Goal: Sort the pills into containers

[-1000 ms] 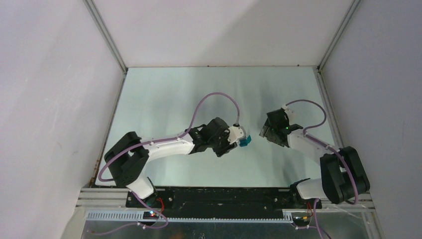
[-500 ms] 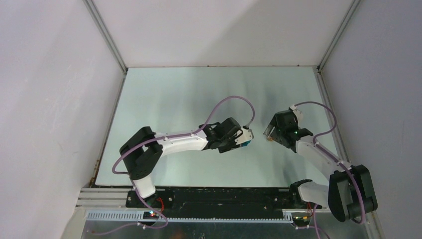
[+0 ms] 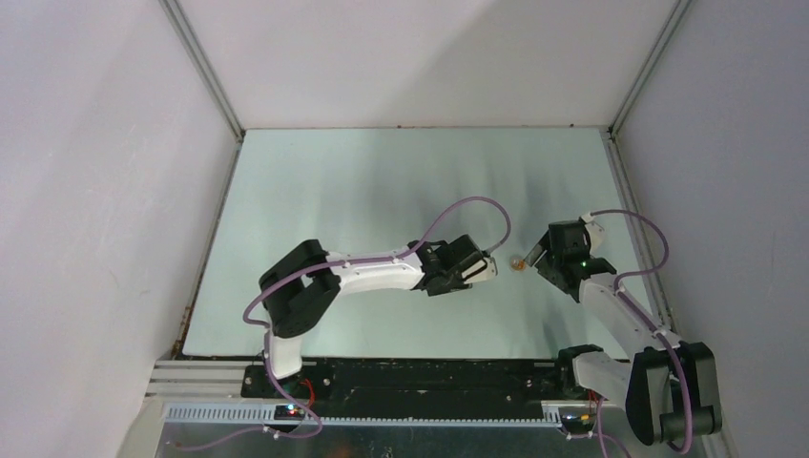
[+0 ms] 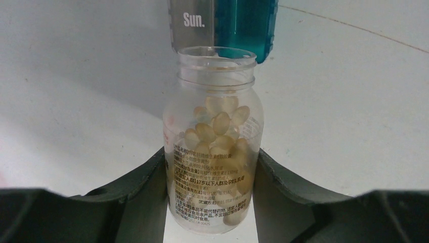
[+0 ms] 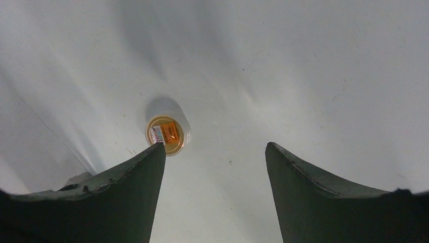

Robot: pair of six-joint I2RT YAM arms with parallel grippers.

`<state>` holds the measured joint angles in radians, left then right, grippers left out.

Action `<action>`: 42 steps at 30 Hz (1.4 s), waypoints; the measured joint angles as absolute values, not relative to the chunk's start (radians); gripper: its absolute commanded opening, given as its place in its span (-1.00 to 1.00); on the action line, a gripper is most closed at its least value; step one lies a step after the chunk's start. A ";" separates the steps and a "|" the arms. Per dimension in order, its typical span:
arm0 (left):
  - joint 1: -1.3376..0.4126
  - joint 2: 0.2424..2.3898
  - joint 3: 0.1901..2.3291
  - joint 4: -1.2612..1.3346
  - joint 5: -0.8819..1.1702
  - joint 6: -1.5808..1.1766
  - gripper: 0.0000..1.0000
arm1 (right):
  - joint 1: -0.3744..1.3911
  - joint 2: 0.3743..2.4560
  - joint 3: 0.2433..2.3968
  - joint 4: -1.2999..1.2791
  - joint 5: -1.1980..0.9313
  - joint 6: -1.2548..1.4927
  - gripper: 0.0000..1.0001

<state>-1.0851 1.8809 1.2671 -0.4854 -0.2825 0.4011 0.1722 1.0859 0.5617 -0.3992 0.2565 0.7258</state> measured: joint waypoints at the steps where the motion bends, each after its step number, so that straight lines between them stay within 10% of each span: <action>1: -1.089 1.890 1.277 -0.492 -0.292 0.401 -1.00 | 0.169 1.078 0.558 -0.399 0.257 0.726 0.52; 42: -1.177 2.092 1.571 -0.793 -0.565 0.394 -1.00 | 0.096 0.975 0.438 -0.383 0.195 0.733 0.47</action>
